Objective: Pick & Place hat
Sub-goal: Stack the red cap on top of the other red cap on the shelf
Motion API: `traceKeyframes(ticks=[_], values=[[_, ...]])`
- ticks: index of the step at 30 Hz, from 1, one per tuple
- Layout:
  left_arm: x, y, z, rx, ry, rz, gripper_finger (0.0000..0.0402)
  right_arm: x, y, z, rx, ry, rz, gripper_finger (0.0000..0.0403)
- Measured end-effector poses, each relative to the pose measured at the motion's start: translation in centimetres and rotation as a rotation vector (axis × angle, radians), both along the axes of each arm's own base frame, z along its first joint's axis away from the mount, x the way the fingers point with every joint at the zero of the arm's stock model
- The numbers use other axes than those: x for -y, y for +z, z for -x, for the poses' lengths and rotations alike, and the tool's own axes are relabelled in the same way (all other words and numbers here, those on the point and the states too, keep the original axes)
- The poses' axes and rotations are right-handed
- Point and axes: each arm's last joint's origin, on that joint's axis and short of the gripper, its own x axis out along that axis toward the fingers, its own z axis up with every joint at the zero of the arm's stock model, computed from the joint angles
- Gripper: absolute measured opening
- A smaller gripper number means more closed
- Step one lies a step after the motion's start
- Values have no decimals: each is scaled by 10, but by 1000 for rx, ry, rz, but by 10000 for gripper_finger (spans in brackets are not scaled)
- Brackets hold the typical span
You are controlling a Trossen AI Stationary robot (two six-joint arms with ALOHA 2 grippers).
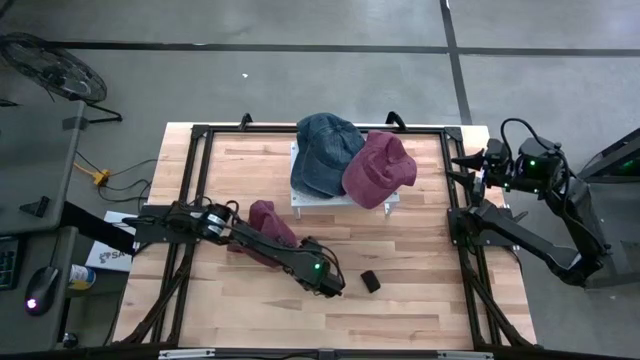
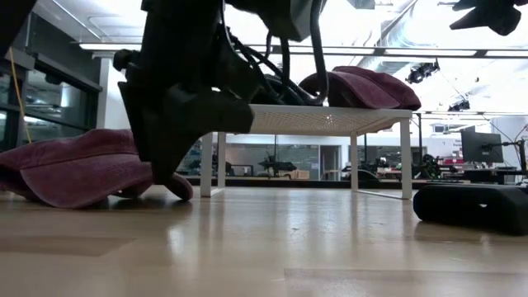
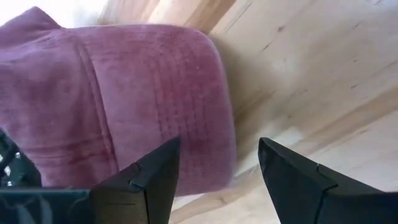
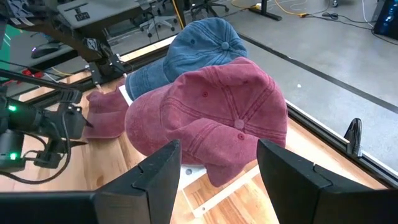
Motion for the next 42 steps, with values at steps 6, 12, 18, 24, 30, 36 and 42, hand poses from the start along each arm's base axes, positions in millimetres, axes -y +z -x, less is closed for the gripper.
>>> traceKeyframes(ticks=[6,12,18,24,30,36,42], values=[[2,-12,-2,-50,-35,14,213,0,0,0,0,0,-1,204],[1,-24,-2,-104,-52,-2,213,1,0,-1,-3,0,-4,204],[2,-33,-2,-126,-33,-4,211,1,0,-1,-8,2,-4,204],[2,-33,-3,-115,-21,-3,163,1,-1,-1,-11,2,-6,204],[2,-35,-3,-123,-27,-2,99,1,-1,-1,-13,3,-5,204],[2,-34,-4,-126,-8,14,23,0,-2,0,-16,5,-32,204],[9,-5,-17,-1,-27,48,3,0,-3,0,-24,12,-26,204]])
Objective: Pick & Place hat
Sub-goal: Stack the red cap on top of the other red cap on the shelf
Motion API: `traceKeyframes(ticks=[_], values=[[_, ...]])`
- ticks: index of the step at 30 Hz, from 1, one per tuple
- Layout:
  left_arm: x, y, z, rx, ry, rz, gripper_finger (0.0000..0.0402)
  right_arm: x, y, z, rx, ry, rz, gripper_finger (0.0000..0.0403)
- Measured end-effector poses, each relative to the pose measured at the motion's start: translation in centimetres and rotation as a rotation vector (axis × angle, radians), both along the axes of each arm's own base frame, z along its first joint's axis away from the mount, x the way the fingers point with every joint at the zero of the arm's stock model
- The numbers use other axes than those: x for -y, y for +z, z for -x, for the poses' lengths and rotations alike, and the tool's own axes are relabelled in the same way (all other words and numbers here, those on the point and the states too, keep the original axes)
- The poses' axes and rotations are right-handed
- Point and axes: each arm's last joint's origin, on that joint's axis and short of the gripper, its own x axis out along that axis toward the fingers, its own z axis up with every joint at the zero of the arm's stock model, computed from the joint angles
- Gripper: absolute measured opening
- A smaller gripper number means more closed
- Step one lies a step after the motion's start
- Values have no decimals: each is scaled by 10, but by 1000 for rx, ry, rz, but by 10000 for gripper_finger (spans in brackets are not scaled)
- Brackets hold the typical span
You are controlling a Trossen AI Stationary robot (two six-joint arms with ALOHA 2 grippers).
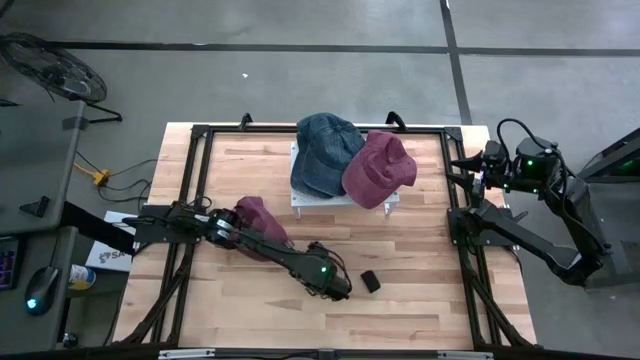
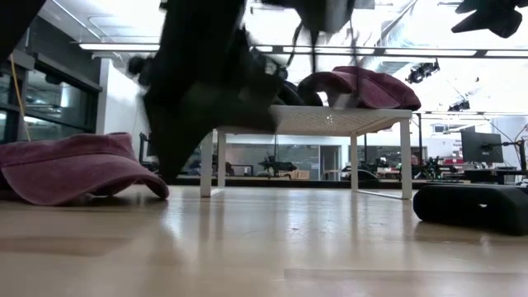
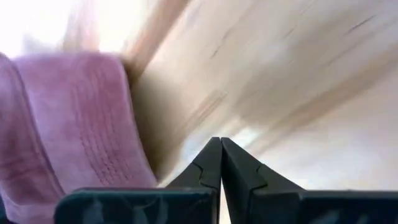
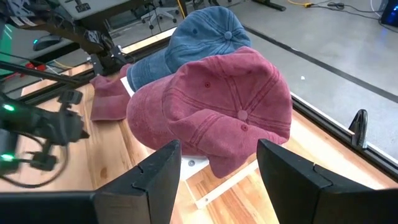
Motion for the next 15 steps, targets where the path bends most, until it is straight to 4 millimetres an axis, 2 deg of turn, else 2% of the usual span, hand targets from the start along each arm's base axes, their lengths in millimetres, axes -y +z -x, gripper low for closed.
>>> traceKeyframes(ticks=[4,8,13,15], values=[[8,41,-11,190,-27,-14,2,0,0,0,2,7,1,204],[18,92,-11,449,-70,-85,1,-1,0,-1,16,48,-12,204],[24,138,-5,792,-109,-160,1,-2,0,-1,7,69,-1,204],[28,155,-10,930,-151,-169,1,-2,0,-1,3,74,9,204]])
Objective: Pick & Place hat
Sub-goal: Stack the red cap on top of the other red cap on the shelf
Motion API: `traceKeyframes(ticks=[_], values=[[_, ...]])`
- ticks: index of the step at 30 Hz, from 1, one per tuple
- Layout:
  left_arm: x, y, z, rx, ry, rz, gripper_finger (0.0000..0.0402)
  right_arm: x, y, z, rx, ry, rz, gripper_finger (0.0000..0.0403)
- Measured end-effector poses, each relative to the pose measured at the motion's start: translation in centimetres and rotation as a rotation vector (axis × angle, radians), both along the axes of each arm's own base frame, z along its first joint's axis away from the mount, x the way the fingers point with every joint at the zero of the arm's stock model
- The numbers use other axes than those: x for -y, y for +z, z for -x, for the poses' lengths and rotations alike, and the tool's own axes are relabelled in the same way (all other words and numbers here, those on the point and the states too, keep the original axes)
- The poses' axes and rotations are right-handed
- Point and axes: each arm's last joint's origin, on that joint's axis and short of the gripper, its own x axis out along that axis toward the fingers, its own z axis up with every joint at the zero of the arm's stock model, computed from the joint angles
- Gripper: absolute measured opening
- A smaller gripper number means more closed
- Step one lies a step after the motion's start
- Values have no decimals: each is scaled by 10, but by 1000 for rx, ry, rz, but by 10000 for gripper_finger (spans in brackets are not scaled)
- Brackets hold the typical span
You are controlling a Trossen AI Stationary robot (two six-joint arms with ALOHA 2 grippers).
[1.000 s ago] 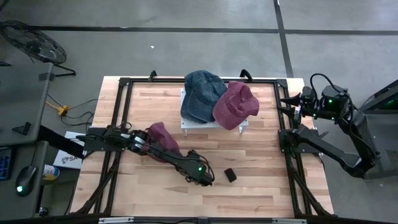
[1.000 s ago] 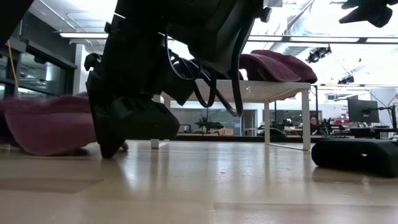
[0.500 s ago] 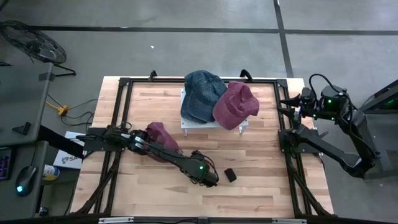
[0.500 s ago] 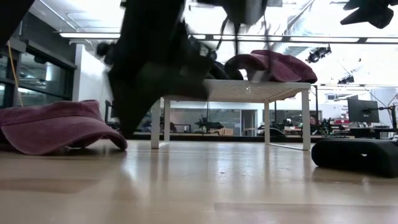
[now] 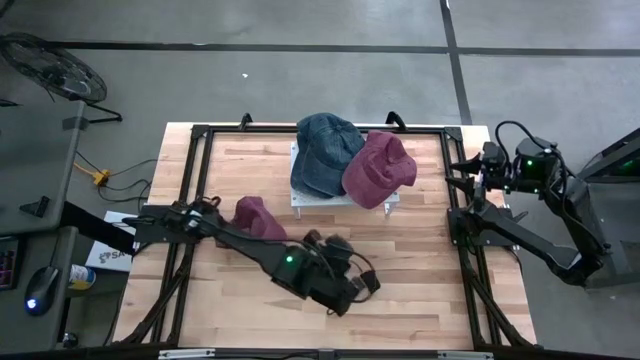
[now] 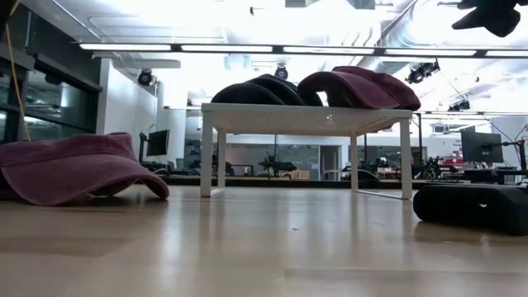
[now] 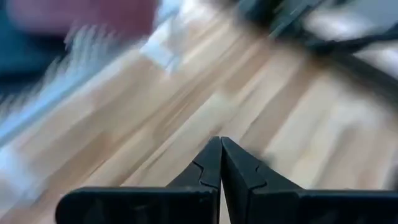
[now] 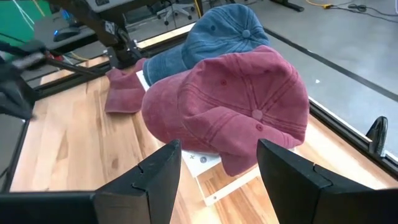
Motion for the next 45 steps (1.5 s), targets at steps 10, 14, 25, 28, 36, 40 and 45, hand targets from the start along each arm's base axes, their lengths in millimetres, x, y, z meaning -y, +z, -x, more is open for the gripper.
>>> traceKeyframes(ticks=[10,14,25,28,36,40,45], values=[[23,51,-25,429,-303,49,0,-1,-2,1,-23,24,14,204],[35,61,-36,609,-434,88,0,-1,-2,1,-34,35,24,204],[76,65,-41,1075,-480,28,0,-2,-3,1,-39,50,15,204],[90,60,-33,1111,-311,-35,0,-2,-4,1,-38,56,11,204],[131,39,12,872,414,-34,0,-3,-3,1,-32,70,7,204],[144,30,20,867,411,-17,0,-3,-3,1,-32,70,6,204],[139,21,13,887,440,2,0,-3,-4,1,-32,70,-2,204]])
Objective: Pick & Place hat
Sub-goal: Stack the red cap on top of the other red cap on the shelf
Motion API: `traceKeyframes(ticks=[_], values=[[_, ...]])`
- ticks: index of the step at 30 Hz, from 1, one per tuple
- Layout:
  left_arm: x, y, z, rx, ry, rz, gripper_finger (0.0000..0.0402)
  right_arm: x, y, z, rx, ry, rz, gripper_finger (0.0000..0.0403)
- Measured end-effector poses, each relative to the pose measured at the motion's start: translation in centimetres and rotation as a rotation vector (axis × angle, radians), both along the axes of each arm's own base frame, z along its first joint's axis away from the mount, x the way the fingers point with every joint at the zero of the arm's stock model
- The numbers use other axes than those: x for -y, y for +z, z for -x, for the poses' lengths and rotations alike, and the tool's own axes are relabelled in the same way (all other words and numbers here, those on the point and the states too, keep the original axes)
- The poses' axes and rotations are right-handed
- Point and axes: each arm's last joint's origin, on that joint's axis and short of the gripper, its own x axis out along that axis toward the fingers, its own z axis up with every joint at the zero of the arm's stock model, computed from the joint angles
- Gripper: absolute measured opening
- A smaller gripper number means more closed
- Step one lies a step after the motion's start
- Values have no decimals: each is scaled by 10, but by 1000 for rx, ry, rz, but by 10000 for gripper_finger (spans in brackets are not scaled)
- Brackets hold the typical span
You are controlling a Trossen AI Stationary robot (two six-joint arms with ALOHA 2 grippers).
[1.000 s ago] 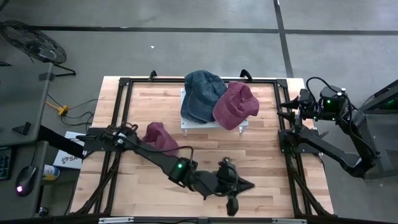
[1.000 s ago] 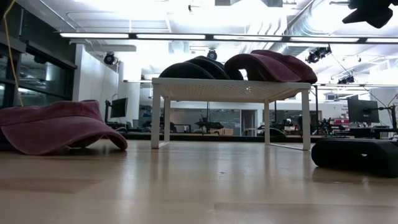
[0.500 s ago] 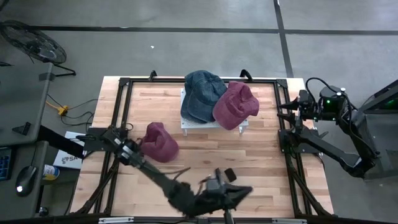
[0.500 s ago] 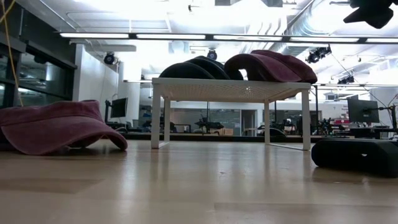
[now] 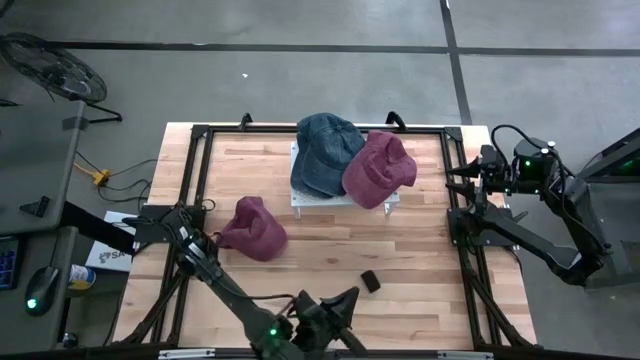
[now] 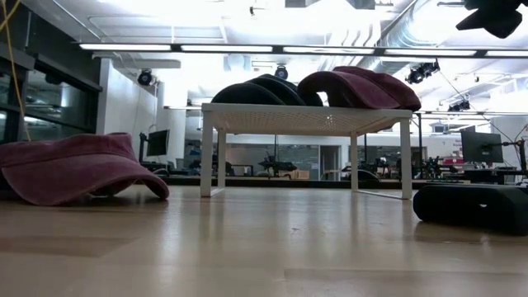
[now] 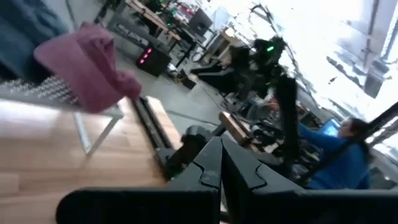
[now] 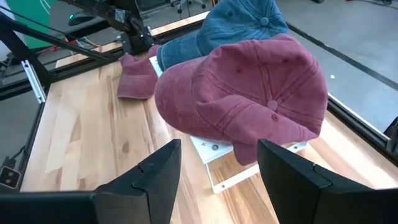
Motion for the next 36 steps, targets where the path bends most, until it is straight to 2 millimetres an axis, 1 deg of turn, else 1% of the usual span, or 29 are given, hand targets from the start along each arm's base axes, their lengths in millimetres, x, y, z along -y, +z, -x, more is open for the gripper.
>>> traceKeyframes(ticks=[3,7,12,15,18,22,26,30,32,34,36], values=[[-2,-16,-6,19,9,18,0,0,-1,0,-7,0,-11,204],[-8,-30,-11,106,26,95,0,-1,-2,1,-14,-1,-20,204],[-14,-57,-16,182,38,161,0,-1,-3,1,-23,-2,-29,204],[-15,-75,-13,206,36,182,0,-1,-3,1,-22,-1,-28,204],[-12,-92,-5,227,23,204,0,-2,-3,1,-17,20,-27,204],[-15,-108,3,278,19,252,0,-2,0,0,13,80,-6,204],[-22,-108,9,287,20,260,0,-2,4,-2,60,118,19,204],[-33,-94,23,280,19,255,0,2,12,-9,127,176,36,204],[-36,-90,26,208,20,191,0,7,14,-13,138,175,32,204],[-39,-77,29,144,22,137,0,12,15,-18,133,176,23,204],[-45,-58,33,121,23,111,0,17,16,-24,134,192,12,204]])
